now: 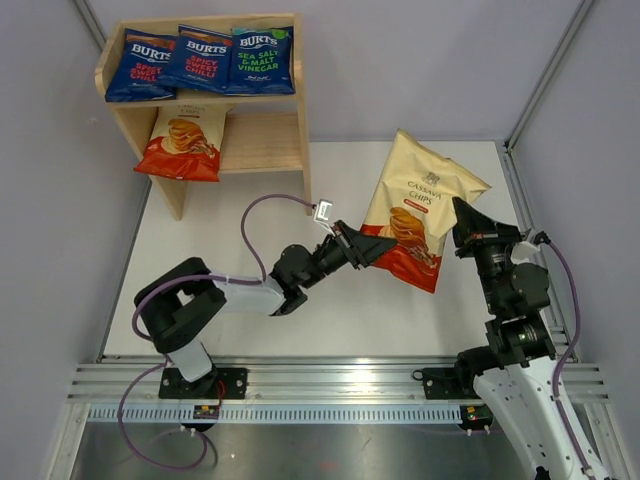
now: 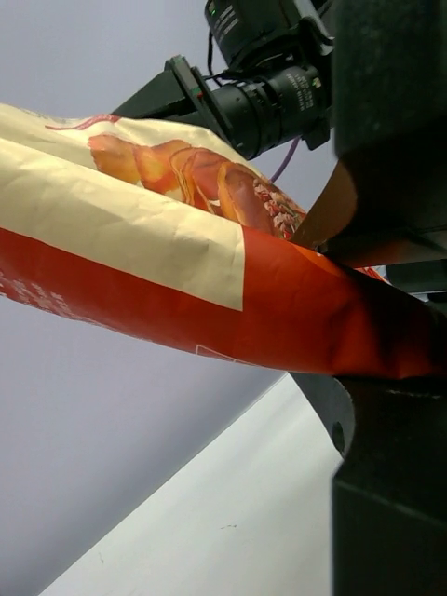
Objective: Place and organize the chips bags onto the shelf
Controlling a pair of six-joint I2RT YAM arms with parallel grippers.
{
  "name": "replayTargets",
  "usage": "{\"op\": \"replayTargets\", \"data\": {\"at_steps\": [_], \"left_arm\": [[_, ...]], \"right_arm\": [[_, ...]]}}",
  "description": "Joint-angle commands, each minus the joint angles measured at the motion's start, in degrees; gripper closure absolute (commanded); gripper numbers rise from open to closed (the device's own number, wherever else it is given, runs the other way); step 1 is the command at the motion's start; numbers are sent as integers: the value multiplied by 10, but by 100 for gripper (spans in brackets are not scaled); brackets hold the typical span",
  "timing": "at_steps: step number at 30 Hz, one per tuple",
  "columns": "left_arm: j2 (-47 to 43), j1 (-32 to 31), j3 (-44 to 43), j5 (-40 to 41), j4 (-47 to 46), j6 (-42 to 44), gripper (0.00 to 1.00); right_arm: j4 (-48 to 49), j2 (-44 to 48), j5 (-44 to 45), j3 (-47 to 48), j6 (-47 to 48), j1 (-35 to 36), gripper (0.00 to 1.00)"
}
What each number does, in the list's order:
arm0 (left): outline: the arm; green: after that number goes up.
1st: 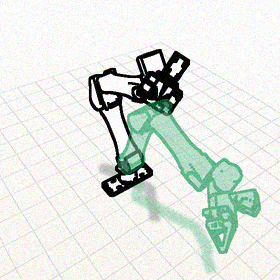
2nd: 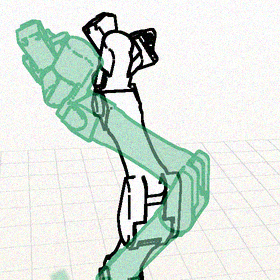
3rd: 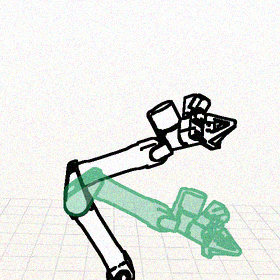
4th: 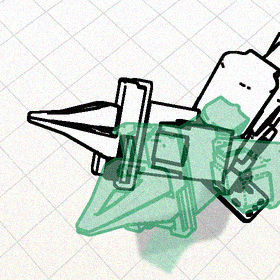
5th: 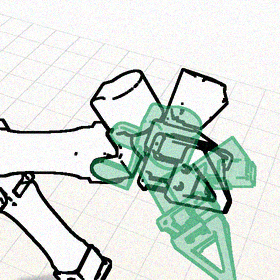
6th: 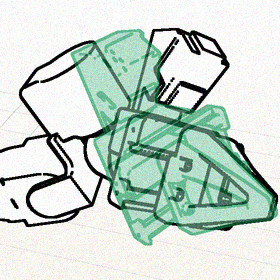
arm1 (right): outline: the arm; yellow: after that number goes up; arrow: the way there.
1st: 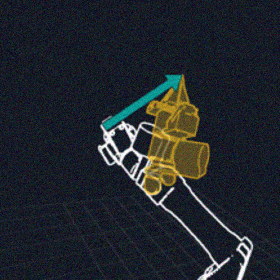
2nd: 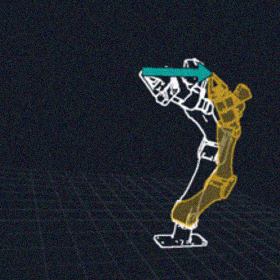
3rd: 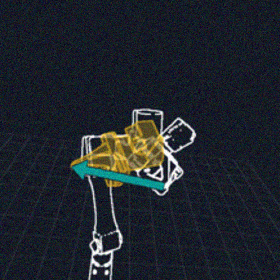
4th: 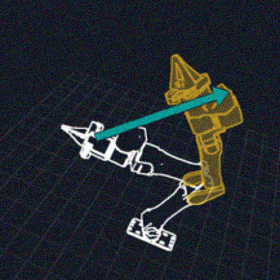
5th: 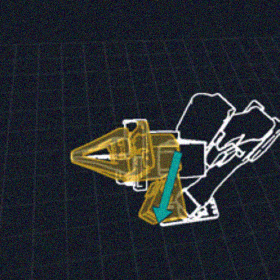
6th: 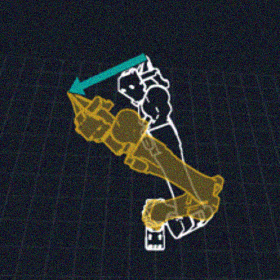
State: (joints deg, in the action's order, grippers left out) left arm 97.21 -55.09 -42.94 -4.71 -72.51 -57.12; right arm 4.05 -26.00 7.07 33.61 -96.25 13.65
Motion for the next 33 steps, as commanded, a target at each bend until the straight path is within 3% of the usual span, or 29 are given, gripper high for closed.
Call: {"op": "replayTargets", "data": {"at_steps": [1,2,3,4,7,9,11,16,22,24,27,29,30,33], "left_arm": [[-56,16,29,-17,-229,22,74],[-61,23,34,-44,-229,17,76],[-68,29,42,-60,-229,13,77],[-77,41,44,-76,-229,8,78],[-102,65,49,-140,-229,-16,80],[-124,81,51,-201,-229,-26,82],[-141,90,58,-223,-229,-27,83],[-181,108,61,-284,-217,-26,83],[-177,109,10,-386,-205,-69,80],[-183,110,4,-405,-185,-67,79],[-199,110,0,-434,-111,-37,79],[-228,110,-3,-443,-20,13,79],[-238,110,-8,-443,71,39,79],[-293,111,-21,-434,265,163,81]], "right_arm": [[1,30,34,5,47,7,90],[-4,33,34,8,63,7,82],[-8,33,30,13,108,7,65],[-15,31,25,20,130,7,55],[-17,3,-36,58,262,7,37],[-57,-32,-131,125,371,7,24],[-115,-57,-164,158,435,7,18],[-125,-75,-275,180,560,7,7],[-84,-92,-479,208,601,7,0],[-63,-90,-514,211,600,7,1],[-115,-100,-531,244,621,7,3],[-184,-120,-532,276,653,7,8],[-205,-126,-532,284,661,7,17],[-264,-140,-521,308,672,7,31]]}}
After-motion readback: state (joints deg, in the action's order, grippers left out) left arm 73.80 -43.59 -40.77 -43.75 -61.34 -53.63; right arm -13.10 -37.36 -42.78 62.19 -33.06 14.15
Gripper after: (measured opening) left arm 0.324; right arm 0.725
